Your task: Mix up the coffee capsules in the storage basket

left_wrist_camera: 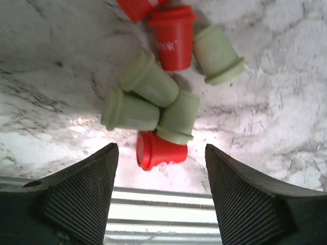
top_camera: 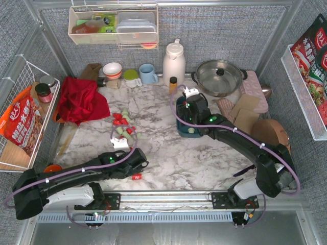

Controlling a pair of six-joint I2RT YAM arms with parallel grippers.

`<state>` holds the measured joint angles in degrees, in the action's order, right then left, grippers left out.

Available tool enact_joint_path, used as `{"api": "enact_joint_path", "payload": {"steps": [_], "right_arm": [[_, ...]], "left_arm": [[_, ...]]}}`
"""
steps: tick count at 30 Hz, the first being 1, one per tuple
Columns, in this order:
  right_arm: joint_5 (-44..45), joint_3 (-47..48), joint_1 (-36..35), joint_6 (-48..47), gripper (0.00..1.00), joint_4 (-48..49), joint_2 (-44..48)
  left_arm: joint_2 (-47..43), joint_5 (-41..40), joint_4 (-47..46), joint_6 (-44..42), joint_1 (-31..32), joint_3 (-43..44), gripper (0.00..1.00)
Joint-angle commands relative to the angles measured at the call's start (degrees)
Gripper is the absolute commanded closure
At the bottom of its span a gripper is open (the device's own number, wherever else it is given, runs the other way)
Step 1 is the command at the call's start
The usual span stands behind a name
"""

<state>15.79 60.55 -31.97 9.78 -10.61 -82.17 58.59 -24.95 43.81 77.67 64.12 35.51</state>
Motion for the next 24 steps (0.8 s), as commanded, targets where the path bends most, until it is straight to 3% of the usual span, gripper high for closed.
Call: {"api": "enact_joint_path", "payload": {"steps": [1, 11, 24], "right_arm": [[-0.3, 0.7, -0.1, 0.0, 0.28, -0.2, -0.4], [-1.1, 0.8, -0.1, -0.2, 0.28, -0.5, -0.9], [-2.3, 1.3, -0.1, -0.5, 0.28, -1.2, -1.9]], "left_arm": [[3.5, 5.2, 1.8, -0.5, 1.9, 2.3, 0.23], [14.7, 3.5, 3.9, 3.5, 7.5, 5.4, 0.23], [12.6, -1.3, -4.1, 4.9, 7.5, 1.2, 0.30]]}}
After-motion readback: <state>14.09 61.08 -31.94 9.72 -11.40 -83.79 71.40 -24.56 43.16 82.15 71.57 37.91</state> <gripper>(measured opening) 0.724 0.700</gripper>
